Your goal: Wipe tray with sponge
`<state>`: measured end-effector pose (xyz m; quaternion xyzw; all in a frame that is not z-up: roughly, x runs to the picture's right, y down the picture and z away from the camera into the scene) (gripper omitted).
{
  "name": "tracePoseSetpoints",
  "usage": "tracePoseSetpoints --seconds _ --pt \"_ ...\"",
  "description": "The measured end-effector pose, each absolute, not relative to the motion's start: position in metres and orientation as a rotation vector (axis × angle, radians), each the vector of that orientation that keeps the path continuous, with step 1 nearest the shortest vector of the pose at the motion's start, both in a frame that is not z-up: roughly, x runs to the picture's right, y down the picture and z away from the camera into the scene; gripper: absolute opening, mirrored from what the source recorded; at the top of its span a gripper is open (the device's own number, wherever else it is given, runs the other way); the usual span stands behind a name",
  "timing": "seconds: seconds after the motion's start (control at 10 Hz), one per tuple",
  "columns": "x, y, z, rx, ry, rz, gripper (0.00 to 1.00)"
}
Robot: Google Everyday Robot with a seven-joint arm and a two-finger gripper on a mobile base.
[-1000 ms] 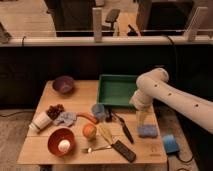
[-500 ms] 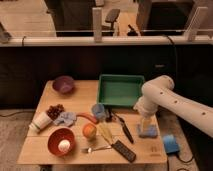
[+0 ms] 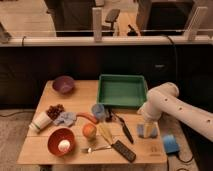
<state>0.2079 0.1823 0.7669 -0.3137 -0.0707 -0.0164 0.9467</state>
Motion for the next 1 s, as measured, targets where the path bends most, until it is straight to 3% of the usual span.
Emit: tracePoseSetpoints --seconds 1.0 --pt "0.238 0.219 0.796 -0.655 -0.109 -0.027 0.80"
